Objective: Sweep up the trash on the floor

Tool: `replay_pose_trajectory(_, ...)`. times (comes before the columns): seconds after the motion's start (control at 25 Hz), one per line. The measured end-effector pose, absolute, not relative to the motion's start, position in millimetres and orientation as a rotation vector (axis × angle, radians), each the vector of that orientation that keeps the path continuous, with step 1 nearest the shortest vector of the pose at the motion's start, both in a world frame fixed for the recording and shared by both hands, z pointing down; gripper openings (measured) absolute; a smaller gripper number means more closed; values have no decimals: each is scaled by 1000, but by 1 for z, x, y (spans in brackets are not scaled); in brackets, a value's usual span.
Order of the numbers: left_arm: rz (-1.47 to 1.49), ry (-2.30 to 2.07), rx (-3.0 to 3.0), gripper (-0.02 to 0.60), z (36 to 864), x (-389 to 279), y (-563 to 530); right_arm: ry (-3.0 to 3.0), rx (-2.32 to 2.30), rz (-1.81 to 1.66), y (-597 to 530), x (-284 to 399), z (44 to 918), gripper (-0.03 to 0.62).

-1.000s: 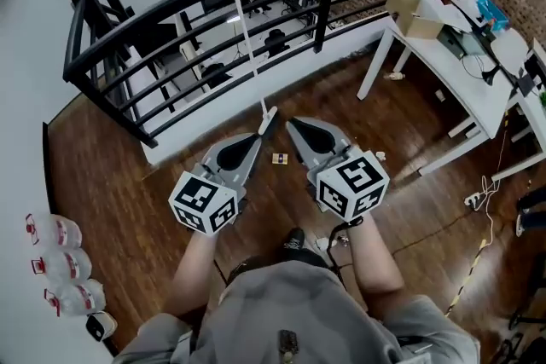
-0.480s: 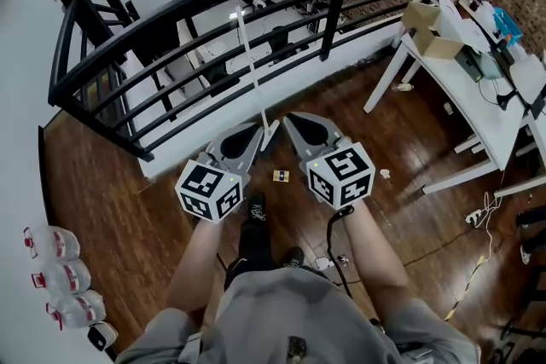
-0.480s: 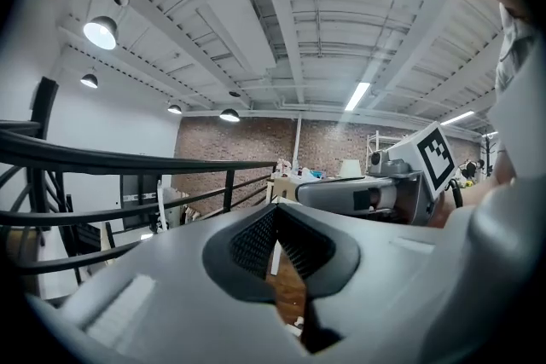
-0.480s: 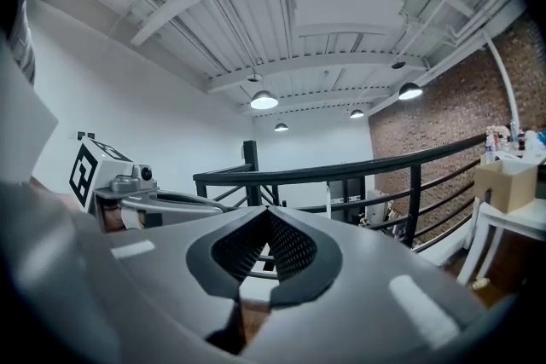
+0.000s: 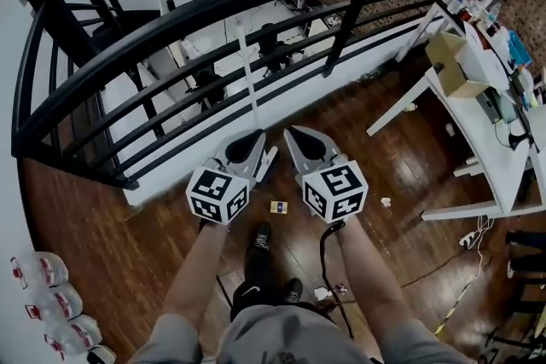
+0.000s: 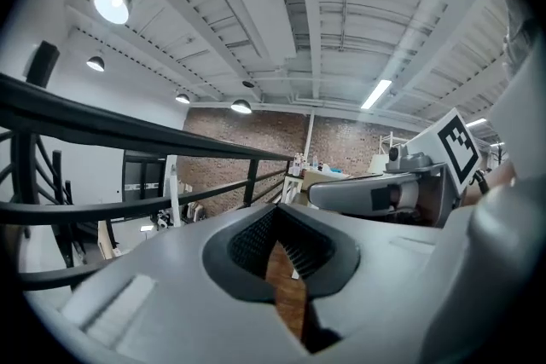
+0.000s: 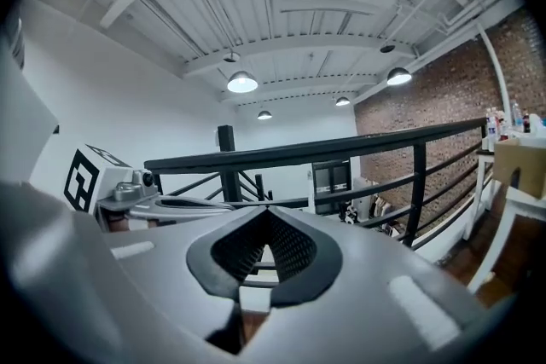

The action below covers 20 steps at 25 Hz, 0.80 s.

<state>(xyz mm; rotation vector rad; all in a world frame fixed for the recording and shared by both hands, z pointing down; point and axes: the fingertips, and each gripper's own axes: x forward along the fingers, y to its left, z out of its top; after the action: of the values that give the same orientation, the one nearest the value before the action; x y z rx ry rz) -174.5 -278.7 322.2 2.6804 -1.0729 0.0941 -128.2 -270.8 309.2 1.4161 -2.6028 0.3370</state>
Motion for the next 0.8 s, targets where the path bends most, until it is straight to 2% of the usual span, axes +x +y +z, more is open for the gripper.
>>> replay_pose_trajectory(0.24, 128, -1079, 2640, 24, 384, -176, -391, -2583, 1416, 367, -349, -132, 354, 0)
replay_pose_trajectory(0.6, 248, -1268, 2528, 163, 465, -185, -548, -2516, 1426, 447, -385, -112, 408, 0)
replay_pose_trajectory(0.8, 293, -1362, 2441, 199, 500, -187, -612, -2481, 1453, 479, -392, -93, 424, 0)
